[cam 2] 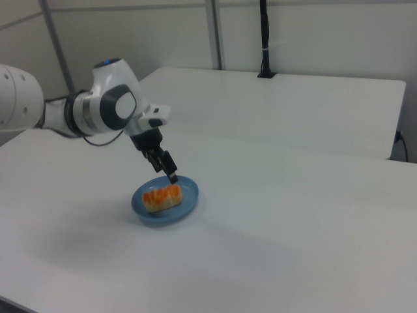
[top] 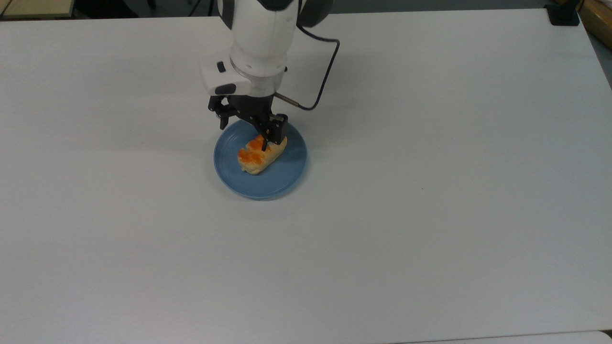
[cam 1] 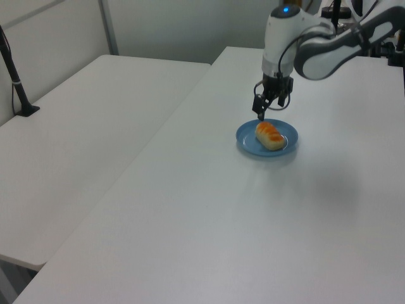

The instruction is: Put the bread on a plate

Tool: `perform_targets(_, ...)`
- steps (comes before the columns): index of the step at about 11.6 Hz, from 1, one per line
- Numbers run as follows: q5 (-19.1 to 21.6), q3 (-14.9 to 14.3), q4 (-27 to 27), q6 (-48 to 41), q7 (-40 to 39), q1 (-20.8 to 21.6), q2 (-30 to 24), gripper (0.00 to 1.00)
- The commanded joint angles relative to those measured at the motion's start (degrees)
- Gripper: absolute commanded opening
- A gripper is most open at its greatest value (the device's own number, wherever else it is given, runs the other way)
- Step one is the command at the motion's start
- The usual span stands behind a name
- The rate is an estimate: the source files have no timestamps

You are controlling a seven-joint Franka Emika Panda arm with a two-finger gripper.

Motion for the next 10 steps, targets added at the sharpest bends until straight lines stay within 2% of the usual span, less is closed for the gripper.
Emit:
perform_targets(1,11.6,1.4,9.7,-15.4,-17.6,-3.6,-1.9,1.00)
perform_targets(2,13.9,1.4,13.3,-20.7,-21.1,-4.1,-1.9,1.00)
perform_targets(3,14.2,1.4,15.1,-23.2,-22.7,-4.4,-2.2,1.00)
perform_targets(8,15.1,0.9,15.2,-25.6,-27.9,-3.5,-8.6,1.00)
perform_targets(10,15.1,-1.4,15.0,-26.1,-29.9,-0.9,-9.2,1.00)
